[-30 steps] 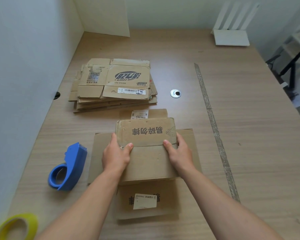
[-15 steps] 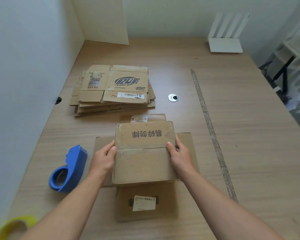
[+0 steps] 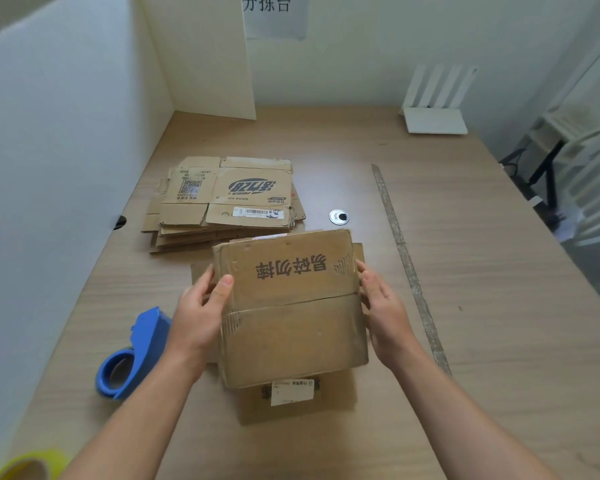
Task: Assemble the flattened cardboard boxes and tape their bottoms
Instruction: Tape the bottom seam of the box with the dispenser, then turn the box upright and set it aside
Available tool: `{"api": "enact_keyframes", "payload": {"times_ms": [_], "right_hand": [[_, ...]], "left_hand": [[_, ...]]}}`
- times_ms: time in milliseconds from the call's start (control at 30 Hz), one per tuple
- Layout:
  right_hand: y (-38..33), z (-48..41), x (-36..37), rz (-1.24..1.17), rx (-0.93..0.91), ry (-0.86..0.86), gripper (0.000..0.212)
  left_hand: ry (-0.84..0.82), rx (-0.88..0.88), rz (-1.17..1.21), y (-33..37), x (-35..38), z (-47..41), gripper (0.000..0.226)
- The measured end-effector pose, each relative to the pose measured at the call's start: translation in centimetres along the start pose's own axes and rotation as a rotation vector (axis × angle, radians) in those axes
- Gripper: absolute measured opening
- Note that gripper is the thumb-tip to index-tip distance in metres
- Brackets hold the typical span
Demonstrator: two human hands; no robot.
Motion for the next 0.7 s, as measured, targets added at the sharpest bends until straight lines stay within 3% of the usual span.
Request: {"api": "enact_keyframes", "payload": {"times_ms": [100,200,367,467,533,633,700], "right_hand": [[-2.7,0.2,-0.2,-0.081,0.005,-0.005,0.046],[-4.4,0.4,-0.5,-0.140,0.058,-0.015,0.060],[-5.7,0.5,-0.9,-0.176,0.082,-0.057,0.057],[-5.9,0.8,-0.6,-0.173,0.075,-0.110,0.053],[-6.0,0.8,-0.5,-0.193,0.069,-0.128,0.049],[-6.3,0.6,-0.7,-0.191,0.073,-0.158,0.035],[-6.5,0.6,-0.9,-0.177,0.073,-0.192,0.032]], "left_hand": [[0.022,0.065,0.071,2.1,-0.1,0.2,0.058],[0.006,0.140,0.119,4.1,0.1,0.7,0.062],[0.008,0.146,0.126,5.1,0.1,0.8,0.061],[-0.023,0.121,0.111,5.9,0.7,0.9,0.075],[-0.054,0.123,0.078,6.5,1.2,0.9,0.065],[-0.089,0.121,0.072,6.9,1.2,0.9,0.023],[-0.120,0.118,0.087,6.8,0.9,1.0,0.024]]}}
Point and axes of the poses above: each hand's wrist, its own z-axis away from the middle knuckle, its own x-axis out of the palm, y = z × x, the point moved 6 cm from there along -z, towards the middle knuckle, and after that the axes turned 6 degrees about -y, right-handed, at the moved point
